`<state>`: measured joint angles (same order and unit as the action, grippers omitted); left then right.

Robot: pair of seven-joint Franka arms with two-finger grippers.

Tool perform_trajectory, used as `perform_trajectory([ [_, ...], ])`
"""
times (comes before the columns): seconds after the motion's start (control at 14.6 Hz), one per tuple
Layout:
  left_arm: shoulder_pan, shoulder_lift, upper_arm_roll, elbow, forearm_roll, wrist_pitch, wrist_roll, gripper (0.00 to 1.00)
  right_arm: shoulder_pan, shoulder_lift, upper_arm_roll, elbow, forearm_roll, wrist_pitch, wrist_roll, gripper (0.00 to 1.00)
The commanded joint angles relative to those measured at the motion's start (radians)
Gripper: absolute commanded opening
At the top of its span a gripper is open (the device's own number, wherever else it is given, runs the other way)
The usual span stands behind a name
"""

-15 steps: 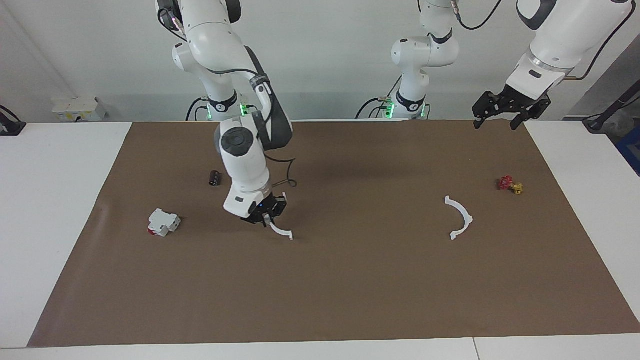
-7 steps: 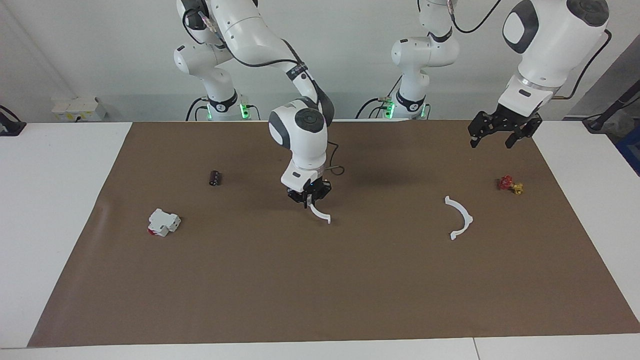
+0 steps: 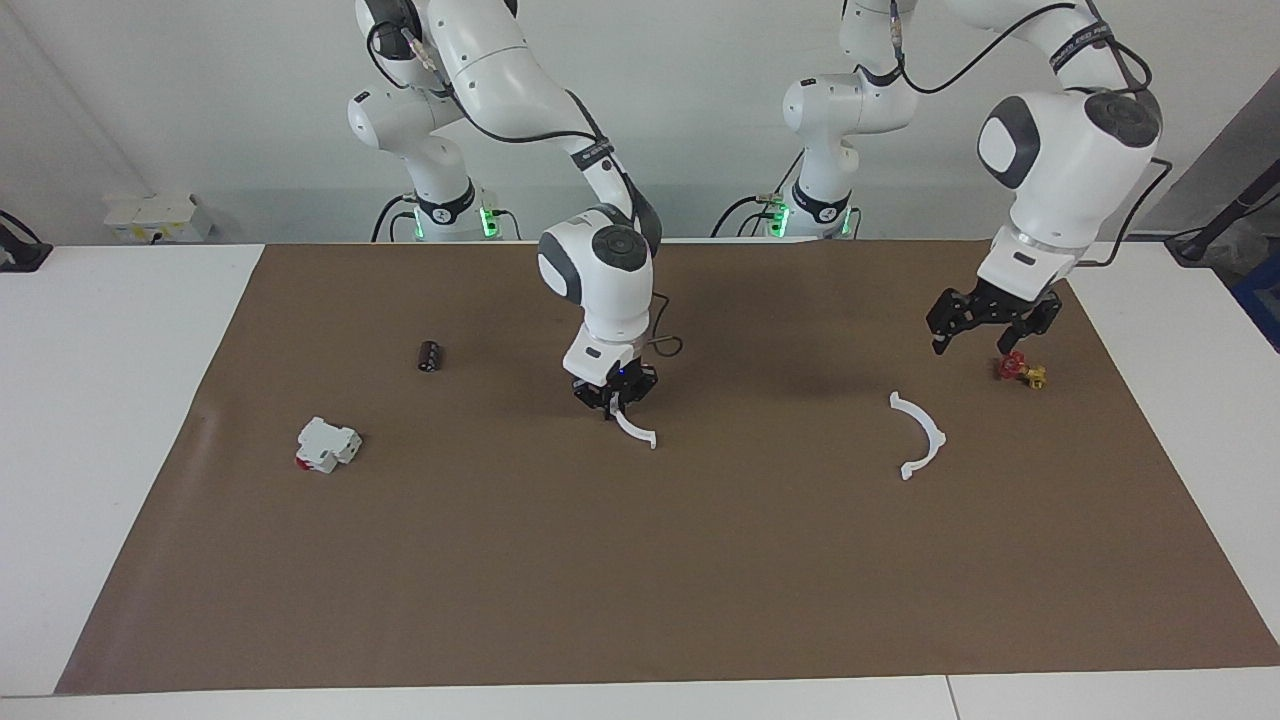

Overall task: Assemble drain pipe with both arms
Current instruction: 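Carry the half-ring toward the table centre while the left gripper reaches the other half, then set the half-ring down with the right gripper while the left gripper grasps its half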

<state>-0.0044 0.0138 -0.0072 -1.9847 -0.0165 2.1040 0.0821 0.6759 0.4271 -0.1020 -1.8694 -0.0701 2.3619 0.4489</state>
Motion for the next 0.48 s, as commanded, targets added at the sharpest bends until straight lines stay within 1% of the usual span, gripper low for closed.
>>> perform_trajectory([
  [0.0, 0.020, 0.046, -0.003, -0.071, 0.015, 0.155, 0.025, 0.94, -0.003, -0.018, 0.002, -0.037, -0.031, 0.046, 0.020, 0.00],
  [0.07, 0.032, 0.066, -0.003, -0.091, 0.015, 0.209, 0.034, 0.94, -0.003, -0.018, 0.002, -0.040, -0.030, 0.048, 0.022, 0.00],
  [0.14, 0.037, 0.096, -0.005, -0.094, 0.015, 0.240, 0.041, 0.94, -0.003, -0.018, 0.004, -0.040, -0.030, 0.048, 0.022, 0.06],
  [0.21, 0.038, 0.129, -0.004, -0.092, 0.015, 0.266, 0.048, 0.93, -0.003, -0.018, 0.004, -0.039, -0.030, 0.046, 0.027, 0.36],
  [0.27, 0.041, 0.153, -0.003, -0.094, 0.015, 0.298, 0.054, 0.92, -0.004, -0.016, 0.002, -0.037, -0.030, 0.046, 0.031, 0.91],
  [0.34, 0.059, 0.173, -0.005, -0.094, 0.015, 0.321, 0.056, 0.91, -0.004, -0.018, 0.002, -0.031, -0.030, 0.043, 0.031, 1.00],
  [0.41, 0.063, 0.188, -0.005, -0.094, 0.015, 0.330, 0.056, 0.91, -0.004, -0.022, 0.002, -0.024, -0.027, 0.031, 0.033, 1.00],
])
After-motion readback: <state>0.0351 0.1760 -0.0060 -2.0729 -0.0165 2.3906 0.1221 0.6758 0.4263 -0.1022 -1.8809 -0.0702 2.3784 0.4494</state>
